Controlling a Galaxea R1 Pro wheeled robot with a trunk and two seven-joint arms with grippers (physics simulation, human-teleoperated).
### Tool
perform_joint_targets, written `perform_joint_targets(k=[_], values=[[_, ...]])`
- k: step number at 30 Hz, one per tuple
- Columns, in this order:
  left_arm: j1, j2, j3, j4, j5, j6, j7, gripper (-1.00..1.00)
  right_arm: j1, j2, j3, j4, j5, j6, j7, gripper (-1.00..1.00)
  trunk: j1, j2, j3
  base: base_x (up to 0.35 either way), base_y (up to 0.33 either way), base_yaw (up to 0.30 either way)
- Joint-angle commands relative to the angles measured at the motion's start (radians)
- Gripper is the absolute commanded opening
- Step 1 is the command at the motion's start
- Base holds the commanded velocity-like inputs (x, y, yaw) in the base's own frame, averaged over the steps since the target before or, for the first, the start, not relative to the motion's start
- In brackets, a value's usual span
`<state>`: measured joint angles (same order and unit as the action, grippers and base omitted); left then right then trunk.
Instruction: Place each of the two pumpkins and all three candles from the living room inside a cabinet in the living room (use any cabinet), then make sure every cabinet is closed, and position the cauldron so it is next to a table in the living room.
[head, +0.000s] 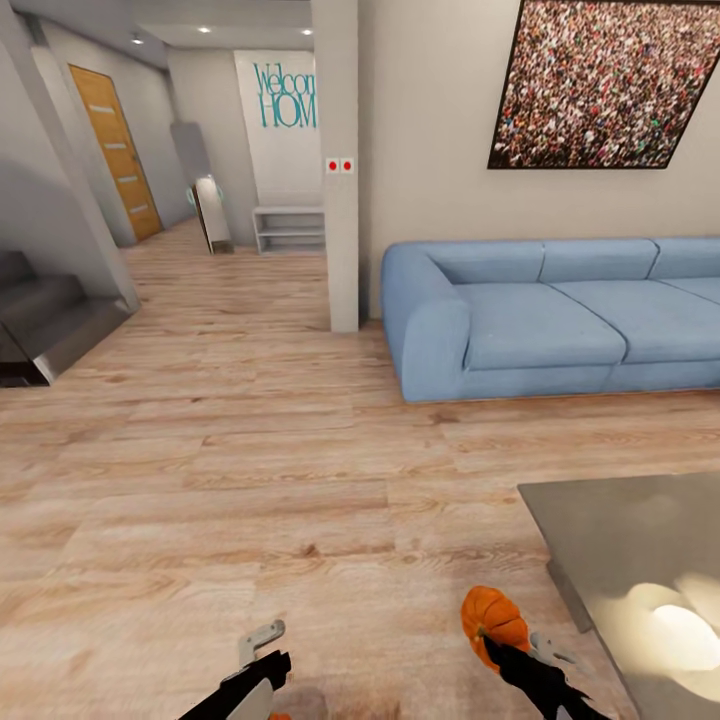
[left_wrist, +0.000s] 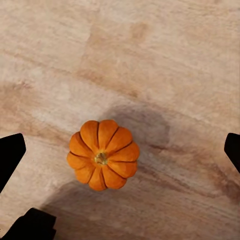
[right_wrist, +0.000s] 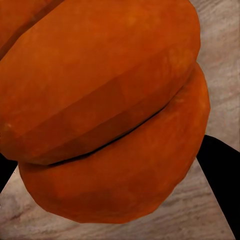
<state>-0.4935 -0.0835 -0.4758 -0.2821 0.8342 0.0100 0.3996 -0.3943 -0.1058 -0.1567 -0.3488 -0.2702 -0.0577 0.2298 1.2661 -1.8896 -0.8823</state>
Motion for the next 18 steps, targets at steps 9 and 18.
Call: perform_joint_targets(k=[9, 18], values=[[-0.007, 0.106, 0.002, -0.019, 0.005, 0.173, -0.154, 1.00, -0.001, 0.001, 0.088, -0.341, -0.024, 0.379, 0.013, -1.00, 0.034, -0.064, -0.029, 0.000, 0.000, 0.000], [-0.012, 0.344, 0.125, -0.206, 0.001, 0.480, -0.317, 1.00, -0.001, 0.069, 0.086, -0.688, -0.103, 0.726, 0.006, -1.00, 0.069, -0.127, -0.057, 0.000, 0.000, 0.000]])
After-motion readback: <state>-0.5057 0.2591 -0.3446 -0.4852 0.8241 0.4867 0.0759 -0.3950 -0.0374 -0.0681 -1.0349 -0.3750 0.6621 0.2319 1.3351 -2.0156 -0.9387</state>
